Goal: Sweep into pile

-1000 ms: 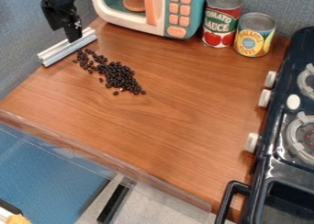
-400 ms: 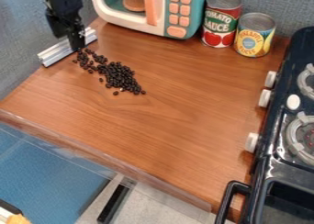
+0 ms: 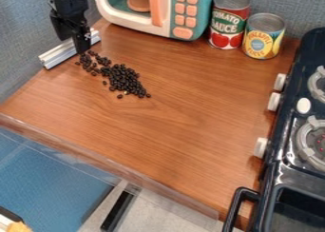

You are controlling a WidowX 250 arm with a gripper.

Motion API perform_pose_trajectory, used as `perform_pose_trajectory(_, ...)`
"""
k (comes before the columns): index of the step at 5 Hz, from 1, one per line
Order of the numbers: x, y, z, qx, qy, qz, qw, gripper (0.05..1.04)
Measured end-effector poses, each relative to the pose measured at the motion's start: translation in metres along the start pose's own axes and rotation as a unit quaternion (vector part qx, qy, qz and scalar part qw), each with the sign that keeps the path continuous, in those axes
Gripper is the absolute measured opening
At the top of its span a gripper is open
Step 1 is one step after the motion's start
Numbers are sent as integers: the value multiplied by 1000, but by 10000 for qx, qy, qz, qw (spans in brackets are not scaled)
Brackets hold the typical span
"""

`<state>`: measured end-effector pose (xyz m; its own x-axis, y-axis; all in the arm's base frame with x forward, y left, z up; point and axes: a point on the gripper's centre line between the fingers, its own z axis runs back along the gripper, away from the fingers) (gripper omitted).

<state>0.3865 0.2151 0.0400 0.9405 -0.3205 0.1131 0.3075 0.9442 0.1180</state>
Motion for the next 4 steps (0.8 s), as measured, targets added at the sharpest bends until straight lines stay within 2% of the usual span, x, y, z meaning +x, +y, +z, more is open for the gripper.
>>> perform_pose_trajectory(2, 2, 1, 0, -26, 40, 8, 10000, 1000)
perform_pose_trajectory(4, -2, 2, -13, -26, 185, 37, 9998, 1000)
